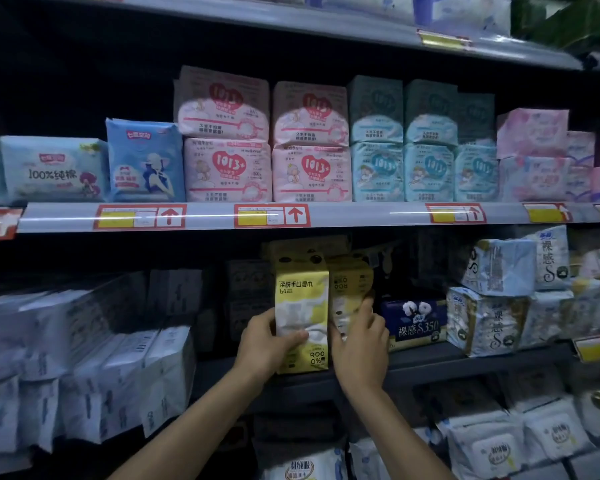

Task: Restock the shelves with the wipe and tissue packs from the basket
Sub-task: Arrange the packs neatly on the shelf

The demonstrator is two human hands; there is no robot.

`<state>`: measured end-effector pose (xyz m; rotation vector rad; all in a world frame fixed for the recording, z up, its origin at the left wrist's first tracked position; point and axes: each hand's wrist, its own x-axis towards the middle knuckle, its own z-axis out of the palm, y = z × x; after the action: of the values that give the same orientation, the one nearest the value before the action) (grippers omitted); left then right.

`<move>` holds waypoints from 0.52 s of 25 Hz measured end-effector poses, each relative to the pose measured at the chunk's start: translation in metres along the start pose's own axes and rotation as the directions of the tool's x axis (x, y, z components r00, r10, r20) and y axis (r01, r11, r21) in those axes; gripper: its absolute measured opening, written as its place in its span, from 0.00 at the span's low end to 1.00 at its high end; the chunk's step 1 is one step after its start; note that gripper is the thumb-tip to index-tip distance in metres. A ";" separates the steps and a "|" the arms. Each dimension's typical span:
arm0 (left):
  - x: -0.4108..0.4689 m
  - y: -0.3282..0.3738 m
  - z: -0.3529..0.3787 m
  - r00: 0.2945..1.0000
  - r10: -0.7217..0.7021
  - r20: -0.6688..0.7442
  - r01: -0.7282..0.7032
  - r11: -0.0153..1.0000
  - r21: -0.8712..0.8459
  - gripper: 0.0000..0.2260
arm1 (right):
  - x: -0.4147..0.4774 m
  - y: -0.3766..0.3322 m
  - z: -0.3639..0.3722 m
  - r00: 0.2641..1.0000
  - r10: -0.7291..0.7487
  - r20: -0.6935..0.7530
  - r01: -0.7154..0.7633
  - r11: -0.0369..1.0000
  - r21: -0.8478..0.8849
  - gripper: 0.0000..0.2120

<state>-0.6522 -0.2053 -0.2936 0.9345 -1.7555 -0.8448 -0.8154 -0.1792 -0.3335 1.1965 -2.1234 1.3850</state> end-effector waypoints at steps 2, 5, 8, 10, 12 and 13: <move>0.001 0.002 0.013 0.999 -0.007 -0.050 0.008 1.000 0.013 0.12 | 0.001 -0.001 -0.004 0.997 0.052 0.052 -0.057 0.994 0.096 0.42; 0.007 0.004 0.027 0.986 -0.062 -0.152 0.072 0.995 0.064 0.21 | 0.002 -0.001 -0.008 0.989 0.115 0.095 -0.134 0.965 0.227 0.45; 0.006 0.003 0.035 0.978 -0.045 -0.202 0.077 0.985 0.155 0.29 | -0.006 -0.002 -0.011 0.995 0.096 0.007 -0.093 0.945 0.313 0.48; 0.006 -0.002 0.041 0.967 -0.013 -0.254 0.068 0.975 0.211 0.26 | -0.013 0.004 -0.005 0.993 0.034 -0.117 0.009 0.940 0.342 0.44; 0.010 -0.007 0.047 0.958 0.008 -0.285 0.063 0.969 0.240 0.23 | -0.017 0.010 0.005 0.981 -0.055 -0.186 0.099 0.968 0.233 0.38; 0.012 -0.010 0.049 0.957 0.016 -0.290 0.063 0.964 0.259 0.24 | -0.016 0.013 0.009 0.979 -0.093 -0.183 0.124 0.979 0.163 0.36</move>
<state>-0.6990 -0.2140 -0.3125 1.1936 -1.6241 -0.4619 -0.8148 -0.1774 -0.3562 1.1871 -1.8225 1.5890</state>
